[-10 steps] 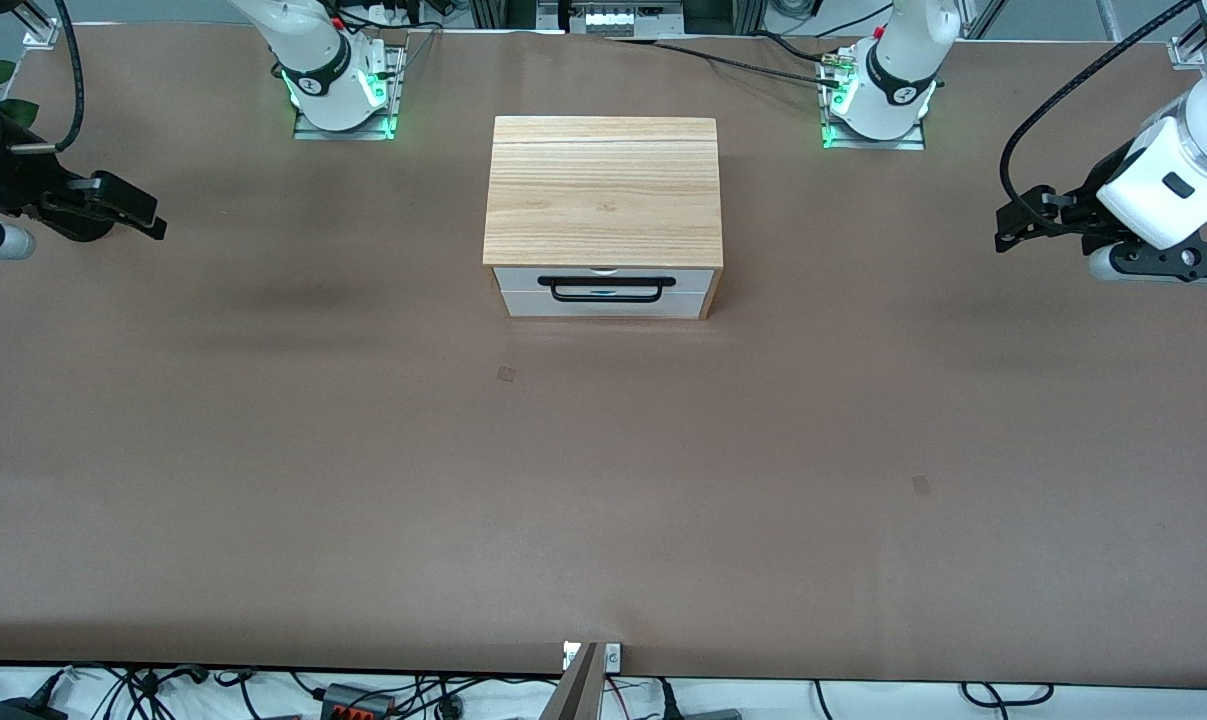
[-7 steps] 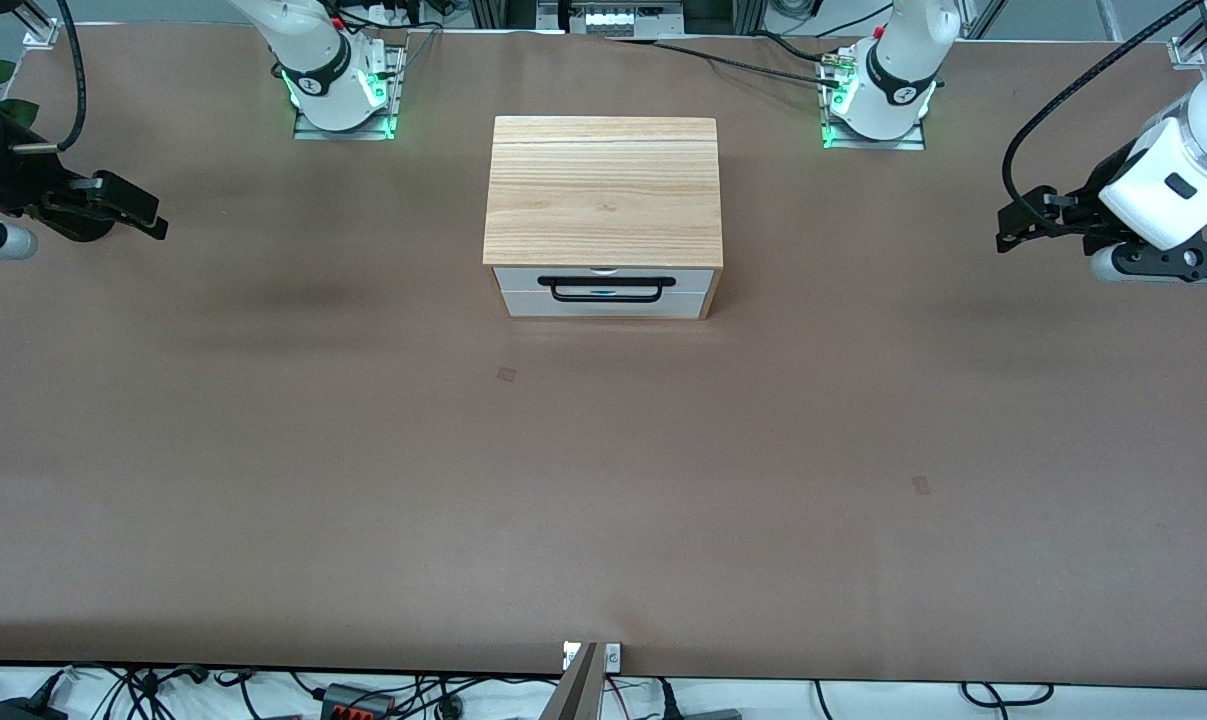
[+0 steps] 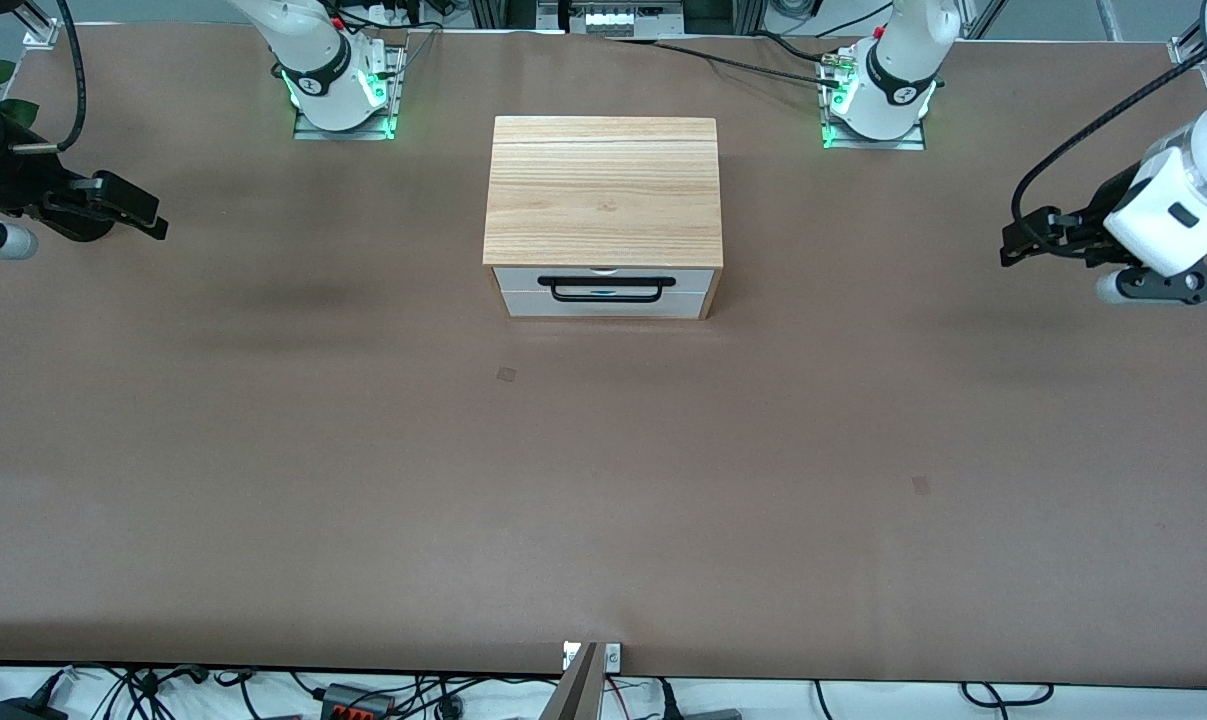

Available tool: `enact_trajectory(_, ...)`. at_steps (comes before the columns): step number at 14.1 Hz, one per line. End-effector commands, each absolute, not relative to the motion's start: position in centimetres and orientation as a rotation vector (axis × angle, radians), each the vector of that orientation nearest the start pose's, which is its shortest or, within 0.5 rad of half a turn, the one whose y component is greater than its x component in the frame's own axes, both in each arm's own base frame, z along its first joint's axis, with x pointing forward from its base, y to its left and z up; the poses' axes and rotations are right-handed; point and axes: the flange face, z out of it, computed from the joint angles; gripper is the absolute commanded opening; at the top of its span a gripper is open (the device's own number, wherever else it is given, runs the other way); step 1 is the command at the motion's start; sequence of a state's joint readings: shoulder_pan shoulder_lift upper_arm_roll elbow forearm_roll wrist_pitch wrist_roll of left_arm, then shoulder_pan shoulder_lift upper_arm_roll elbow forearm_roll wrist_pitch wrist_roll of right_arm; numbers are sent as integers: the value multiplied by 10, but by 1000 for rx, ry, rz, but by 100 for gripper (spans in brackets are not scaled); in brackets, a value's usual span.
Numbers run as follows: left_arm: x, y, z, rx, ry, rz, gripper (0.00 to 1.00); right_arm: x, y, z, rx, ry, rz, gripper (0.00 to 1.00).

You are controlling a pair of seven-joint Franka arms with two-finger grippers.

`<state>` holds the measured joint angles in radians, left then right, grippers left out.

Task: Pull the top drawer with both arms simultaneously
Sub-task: 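Move both grippers out from rest toward the drawer's black handle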

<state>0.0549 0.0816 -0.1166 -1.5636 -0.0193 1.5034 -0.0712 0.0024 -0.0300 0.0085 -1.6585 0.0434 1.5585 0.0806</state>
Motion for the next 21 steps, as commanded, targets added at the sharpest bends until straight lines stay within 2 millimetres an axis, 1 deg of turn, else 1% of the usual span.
enact_trajectory(1, 578, -36, 567, -3157, -9, 264, 100, 544, 12, 603, -3109, 110, 112, 100)
enact_trajectory(3, 579, -40, 562, -3197, -7, 301, 100, 544, 12, 602, -3109, 108, 119, 100)
enact_trajectory(4, 582, -44, 553, -3212, 2, 329, 100, 544, 13, 599, -3106, 105, 136, 100)
enact_trajectory(5, 586, -52, 541, -3239, 15, 371, 100, 547, 16, 587, -3099, 96, 200, 100)
enact_trajectory(7, 590, -72, 530, -3311, 22, 425, 100, 544, 25, 570, -3060, 59, 337, 100)
enact_trajectory(9, 599, -84, 503, -3413, 20, 535, 100, 544, 35, 558, -2961, 26, 418, 100)
enact_trajectory(10, 603, -88, 494, -3448, 10, 574, 100, 545, 41, 552, -2875, 32, 455, 100)
enact_trajectory(11, 607, -94, 483, -3492, -1, 616, 100, 546, 48, 551, -2785, 37, 461, 100)
enact_trajectory(13, 618, -107, 462, -3580, -43, 659, 100, 558, 56, 524, -2695, 45, 527, 100)
enact_trajectory(14, 624, -115, 447, -3643, -81, 704, 100, 560, 63, 508, -2672, 13, 581, 100)
enact_trajectory(15, 632, -123, 427, -3728, -114, 773, 100, 560, 73, 496, -2614, -49, 629, 100)
enact_trajectory(16, 640, -132, 409, -3825, -89, 796, 100, 561, 89, 483, -2530, -102, 652, 100)
enact_trajectory(17, 643, -144, 392, -3884, -21, 791, 100, 567, 97, 465, -2462, -112, 670, 100)
enact_trajectory(18, 646, -148, 374, -3897, 5, 794, 100, 573, 109, 449, -2385, -134, 673, 100)
enact_trajectory(19, 646, -159, 363, -3919, 19, 828, 100, 577, 128, 434, -2330, -177, 649, 100)
enact_trajectory(20, 644, -174, 348, -3953, 19, 897, 100, 578, 145, 421, -2319, -197, 596, 100)
enact_trajectory(21, 645, -182, 329, -4000, -3, 964, 100, 577, 161, 405, -2308, -202, 543, 100)
